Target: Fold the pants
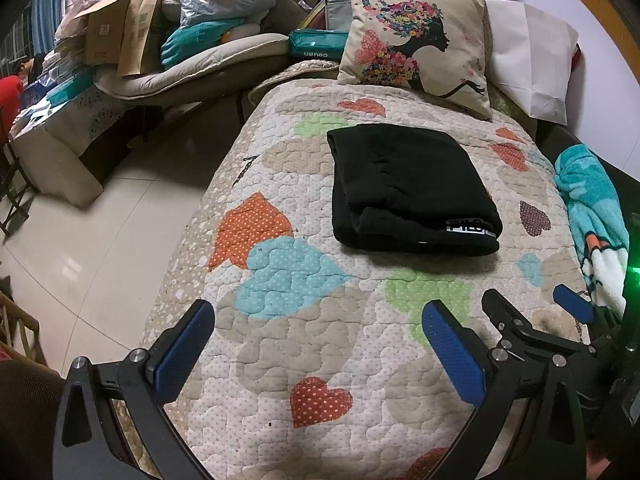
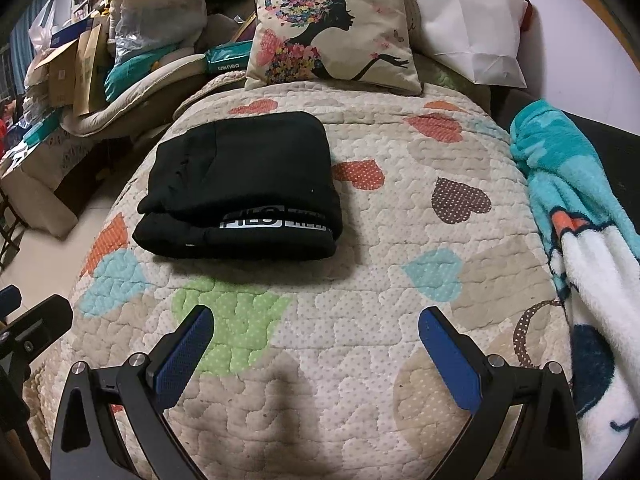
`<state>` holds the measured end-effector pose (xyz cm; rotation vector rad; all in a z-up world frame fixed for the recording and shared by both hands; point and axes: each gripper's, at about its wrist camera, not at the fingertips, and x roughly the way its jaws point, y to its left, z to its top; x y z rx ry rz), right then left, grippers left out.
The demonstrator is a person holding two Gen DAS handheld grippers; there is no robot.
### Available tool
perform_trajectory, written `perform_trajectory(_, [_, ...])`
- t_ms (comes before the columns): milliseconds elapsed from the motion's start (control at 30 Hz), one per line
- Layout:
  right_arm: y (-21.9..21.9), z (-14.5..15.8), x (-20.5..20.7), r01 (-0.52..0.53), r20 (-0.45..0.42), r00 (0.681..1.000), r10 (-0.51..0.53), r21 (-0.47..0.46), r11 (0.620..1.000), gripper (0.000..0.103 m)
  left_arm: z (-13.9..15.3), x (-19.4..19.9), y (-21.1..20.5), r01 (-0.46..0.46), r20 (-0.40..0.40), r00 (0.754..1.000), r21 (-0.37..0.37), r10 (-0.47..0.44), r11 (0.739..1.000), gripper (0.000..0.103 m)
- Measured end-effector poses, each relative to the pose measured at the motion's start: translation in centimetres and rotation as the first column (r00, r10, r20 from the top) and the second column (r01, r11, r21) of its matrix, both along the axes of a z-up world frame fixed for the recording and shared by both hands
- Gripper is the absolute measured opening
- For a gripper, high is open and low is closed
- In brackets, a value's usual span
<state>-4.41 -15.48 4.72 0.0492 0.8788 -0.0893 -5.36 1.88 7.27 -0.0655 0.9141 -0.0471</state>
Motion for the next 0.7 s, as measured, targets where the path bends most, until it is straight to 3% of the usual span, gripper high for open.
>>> perform_trajectory(700, [0.2, -0.46, 0.1, -0.003, -0.011, 1.0, 0.003, -0.002, 1.0, 0.103, -0.1, 0.05, -0.1, 0.003, 0.013, 1.0, 0.007, -0.004, 1.0, 0.103])
